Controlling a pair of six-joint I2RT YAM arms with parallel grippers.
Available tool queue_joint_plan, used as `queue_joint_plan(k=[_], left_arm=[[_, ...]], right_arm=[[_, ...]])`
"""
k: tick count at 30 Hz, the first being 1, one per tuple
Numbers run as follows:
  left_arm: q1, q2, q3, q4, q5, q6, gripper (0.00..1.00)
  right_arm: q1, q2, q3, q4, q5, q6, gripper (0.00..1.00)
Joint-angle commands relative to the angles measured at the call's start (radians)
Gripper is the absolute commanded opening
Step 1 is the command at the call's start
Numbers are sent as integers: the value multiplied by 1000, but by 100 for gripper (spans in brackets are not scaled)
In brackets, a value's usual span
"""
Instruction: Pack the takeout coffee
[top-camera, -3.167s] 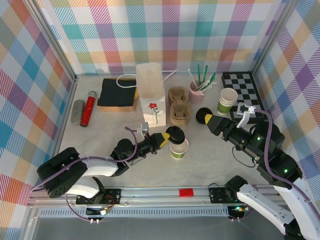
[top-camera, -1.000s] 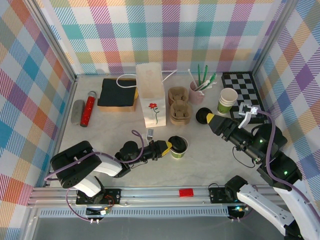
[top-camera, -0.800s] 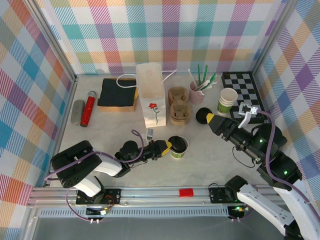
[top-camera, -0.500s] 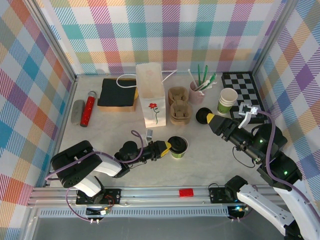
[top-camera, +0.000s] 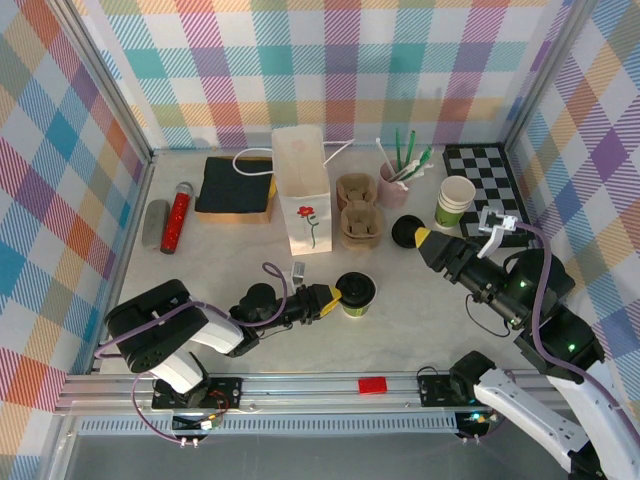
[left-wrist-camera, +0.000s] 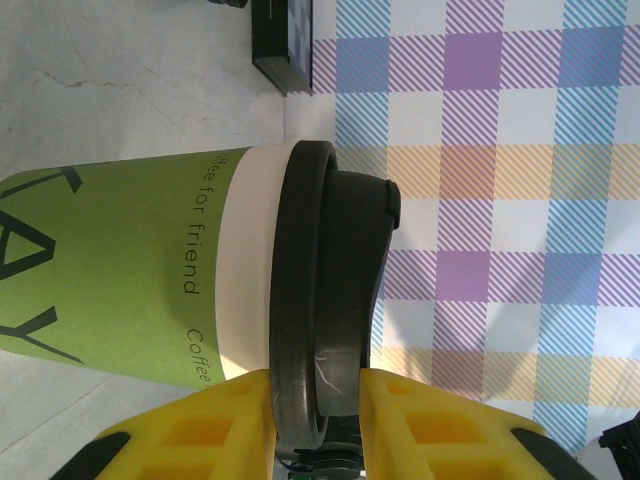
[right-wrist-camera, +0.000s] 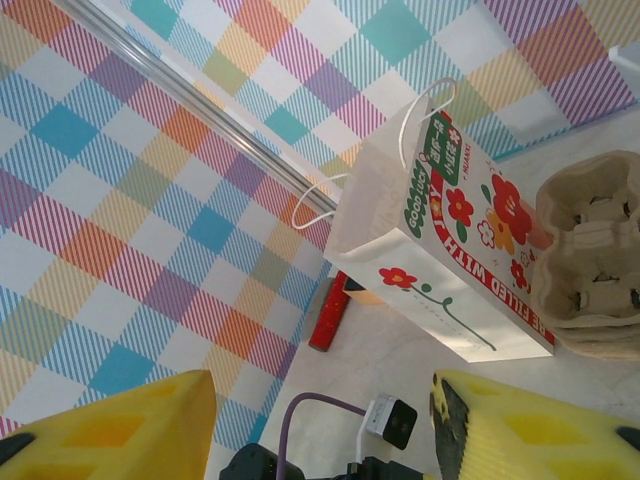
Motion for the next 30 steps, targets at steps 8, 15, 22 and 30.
queue_joint_plan(k=[8, 15, 22, 30], left_arm=[[11, 31, 22, 32, 11, 28, 28], [13, 44, 36, 33, 10, 28, 28], [14, 62, 57, 32, 17, 26, 28], [19, 61, 63, 32, 18, 28, 29]], right_arm=[[-5, -17, -14, 31, 21, -13, 58], [-5, -27, -15, 30, 26, -18, 57], [-5, -31, -24, 20, 35, -18, 57], [-5, -29, -23, -7, 50, -27, 61]])
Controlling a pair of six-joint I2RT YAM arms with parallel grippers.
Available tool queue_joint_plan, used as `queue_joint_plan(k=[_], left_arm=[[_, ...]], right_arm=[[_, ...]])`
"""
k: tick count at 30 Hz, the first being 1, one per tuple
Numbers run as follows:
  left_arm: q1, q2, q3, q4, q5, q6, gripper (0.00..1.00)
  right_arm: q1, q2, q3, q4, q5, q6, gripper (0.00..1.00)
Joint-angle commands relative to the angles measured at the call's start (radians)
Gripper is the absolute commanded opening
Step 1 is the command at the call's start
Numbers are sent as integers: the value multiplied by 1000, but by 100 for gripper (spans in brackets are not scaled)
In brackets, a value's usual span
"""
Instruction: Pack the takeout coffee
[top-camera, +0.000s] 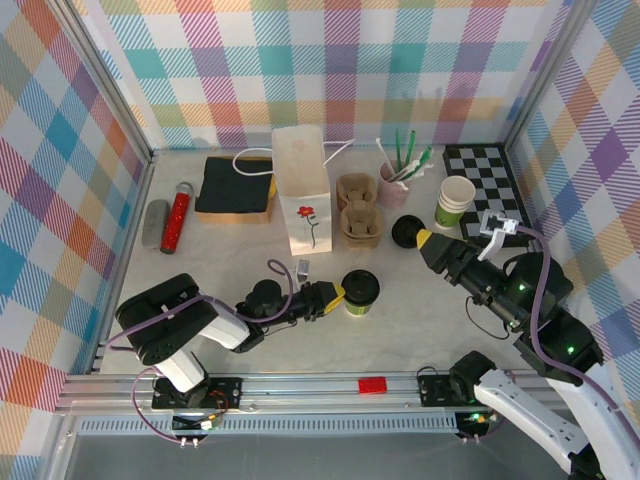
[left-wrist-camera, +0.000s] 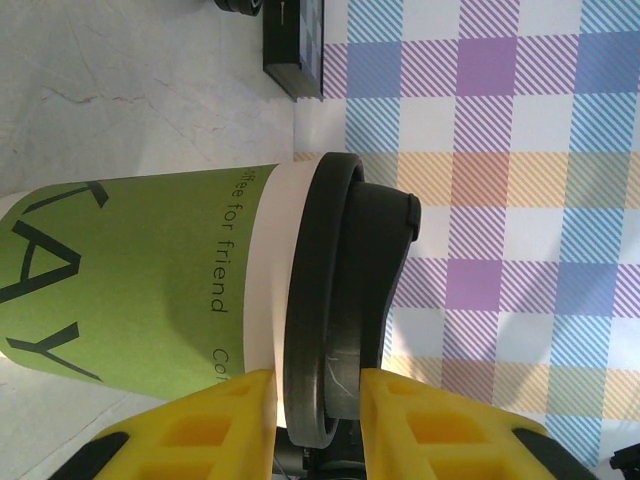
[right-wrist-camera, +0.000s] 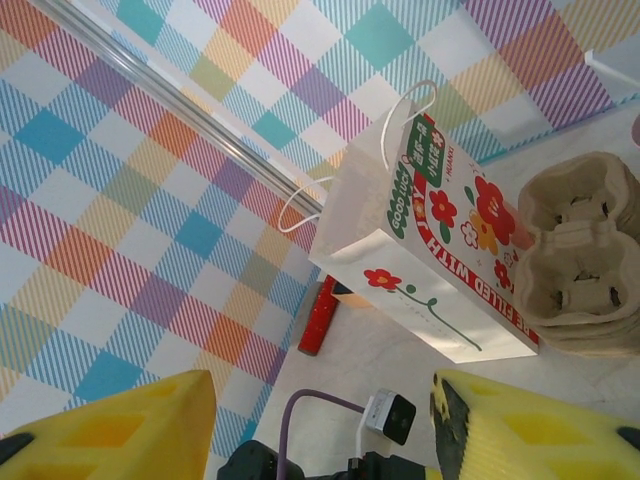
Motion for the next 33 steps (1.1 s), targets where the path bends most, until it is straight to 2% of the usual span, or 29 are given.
queue_joint_plan(k=[1, 7, 13, 15, 18, 20, 22, 27, 33], left_arm=[[17, -7, 12, 31, 15, 23, 29], [31, -26, -12, 28, 21, 24, 40], [46, -119, -35, -31, 30, 45, 49], [45, -207, -24, -185, 32, 92, 50], [29, -435, 74, -706, -14, 274, 52], [-7, -573, 209, -1140, -145, 437, 55], [1, -610, 288, -1322, -164, 500, 58], [17, -547, 327, -1349, -83, 504, 57], [-8, -477, 345, -1356, -121, 500, 57]], right_arm=[[-5, -2, 7, -25, 32, -29, 63], [-5, 113, 63, -199, 65, -93, 77], [-9, 296, 110, -330, -68, -184, 86], [-15, 342, 107, -360, -95, -199, 87], [-33, 380, 79, -375, -134, -220, 87], [-61, 410, 53, -374, -193, -235, 88], [-91, 439, 20, -357, -246, -243, 87], [-147, 483, -76, -273, -356, -242, 85], [-164, 506, -124, -236, -388, -251, 83]])
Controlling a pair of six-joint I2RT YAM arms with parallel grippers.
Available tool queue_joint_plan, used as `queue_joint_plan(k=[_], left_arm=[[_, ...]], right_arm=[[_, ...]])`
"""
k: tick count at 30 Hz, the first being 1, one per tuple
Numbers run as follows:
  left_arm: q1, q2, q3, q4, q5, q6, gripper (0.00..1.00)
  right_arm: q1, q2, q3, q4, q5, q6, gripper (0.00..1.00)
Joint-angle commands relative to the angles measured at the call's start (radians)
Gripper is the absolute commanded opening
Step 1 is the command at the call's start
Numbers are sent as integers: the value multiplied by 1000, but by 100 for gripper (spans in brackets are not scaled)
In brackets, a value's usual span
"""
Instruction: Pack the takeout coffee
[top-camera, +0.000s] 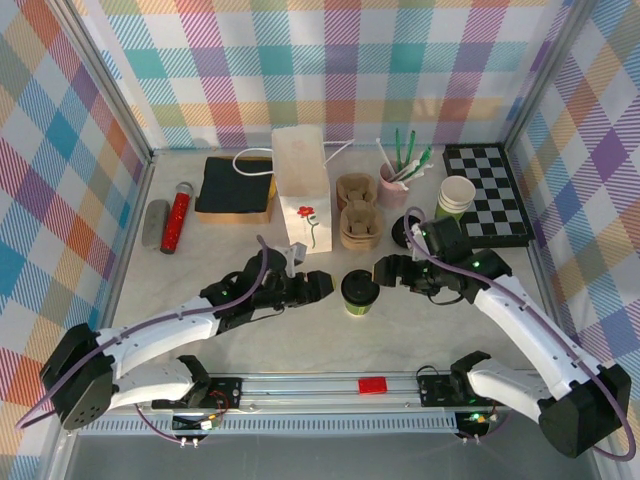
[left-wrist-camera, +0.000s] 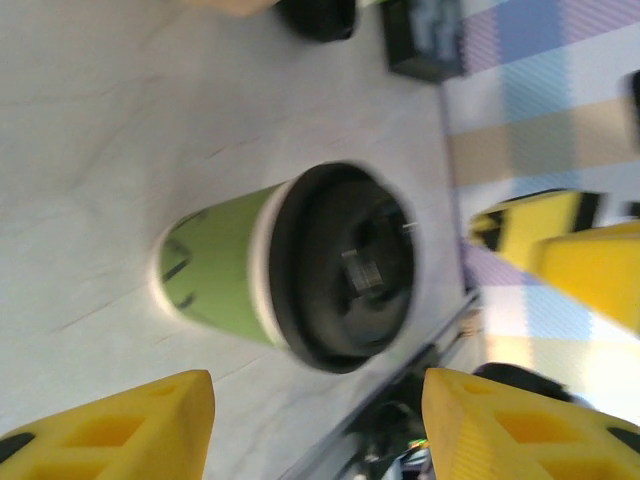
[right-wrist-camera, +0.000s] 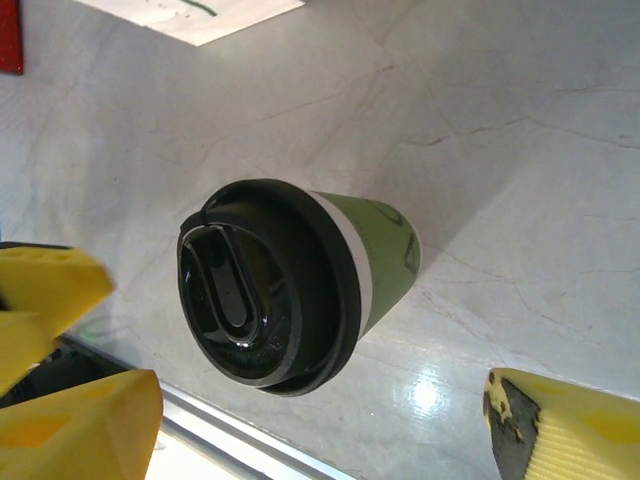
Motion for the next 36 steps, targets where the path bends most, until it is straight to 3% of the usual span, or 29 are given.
queue_joint_plan(k=[1, 10, 18, 36], left_arm=[[-11, 25, 9, -63, -16, 31, 57], [-18, 66, 39, -16, 3, 20, 56], [-29, 133, 82, 8, 5, 20, 56], [-38, 188, 146, 12, 17, 23, 55]], right_arm=[[-11, 25, -17, 60, -76, -22, 83], [-11, 69, -61, 100, -76, -27, 77], [-11, 103, -85, 143, -92, -23, 66], [-11, 118, -126, 209, -97, 6, 56]])
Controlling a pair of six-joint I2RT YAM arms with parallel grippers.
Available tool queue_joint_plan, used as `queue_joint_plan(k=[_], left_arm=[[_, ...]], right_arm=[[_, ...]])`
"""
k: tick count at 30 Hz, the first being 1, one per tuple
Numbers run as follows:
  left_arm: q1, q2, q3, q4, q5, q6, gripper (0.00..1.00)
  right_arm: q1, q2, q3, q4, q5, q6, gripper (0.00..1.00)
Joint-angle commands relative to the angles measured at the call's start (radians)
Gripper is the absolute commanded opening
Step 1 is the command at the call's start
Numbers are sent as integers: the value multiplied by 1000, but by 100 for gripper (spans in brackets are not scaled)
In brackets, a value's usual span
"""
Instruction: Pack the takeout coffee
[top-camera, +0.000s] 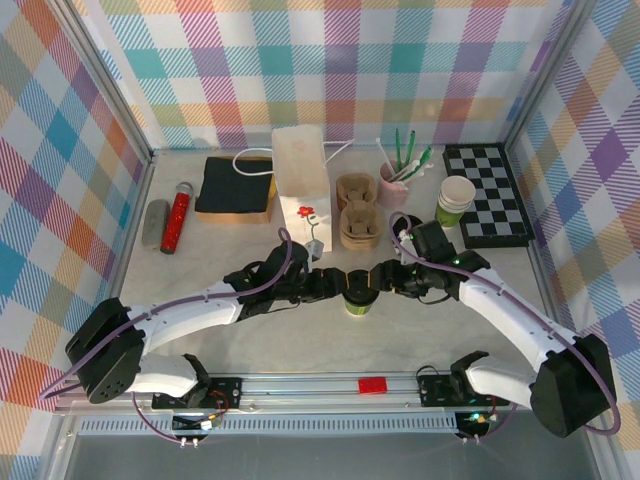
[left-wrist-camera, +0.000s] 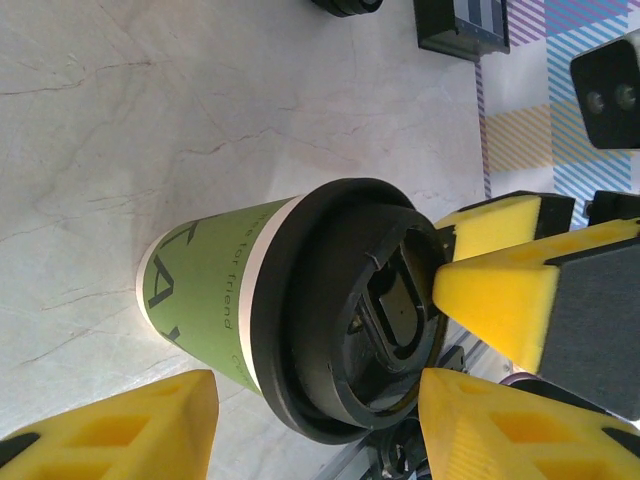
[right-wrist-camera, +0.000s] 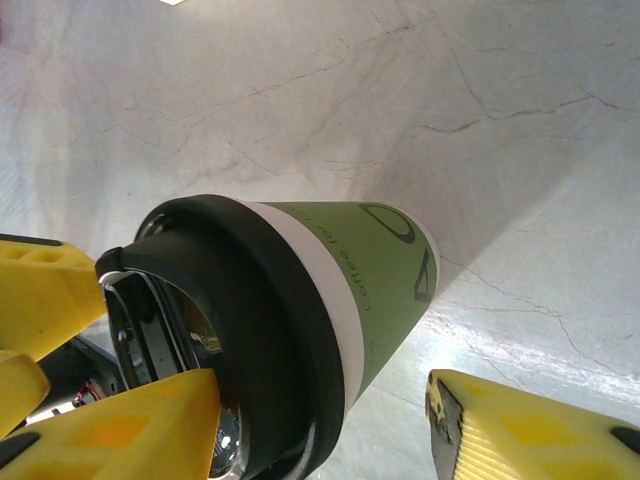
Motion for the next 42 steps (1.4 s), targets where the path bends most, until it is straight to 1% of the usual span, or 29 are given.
queue_joint_plan(k=[1, 5, 12, 18, 21, 26, 31, 42], left_arm=[[-17, 18, 28, 5, 10, 14, 55], [-20, 47, 30, 12, 3, 14, 54], [-22, 72, 38, 26, -5, 11, 53], [-22, 86, 42, 24, -18, 6, 48], [-22, 92, 40, 21, -32, 3, 47], [-21, 108, 30, 22, -45, 1, 43], [-19, 134, 31, 33, -45, 1, 41], [35, 187, 18, 55, -14, 19, 40]], right_arm=[[-8, 3, -14, 30, -27, 9, 55], [-8, -1, -26, 47, -28, 25, 52], [-8, -4, -50, 79, -38, 50, 50], [-8, -10, -61, 81, -34, 53, 47], [-8, -6, -73, 84, -19, 62, 46], [-7, 11, -98, 82, 34, 82, 41], [-8, 24, -119, 92, 59, 95, 38], [-8, 48, -182, 118, 139, 151, 33]])
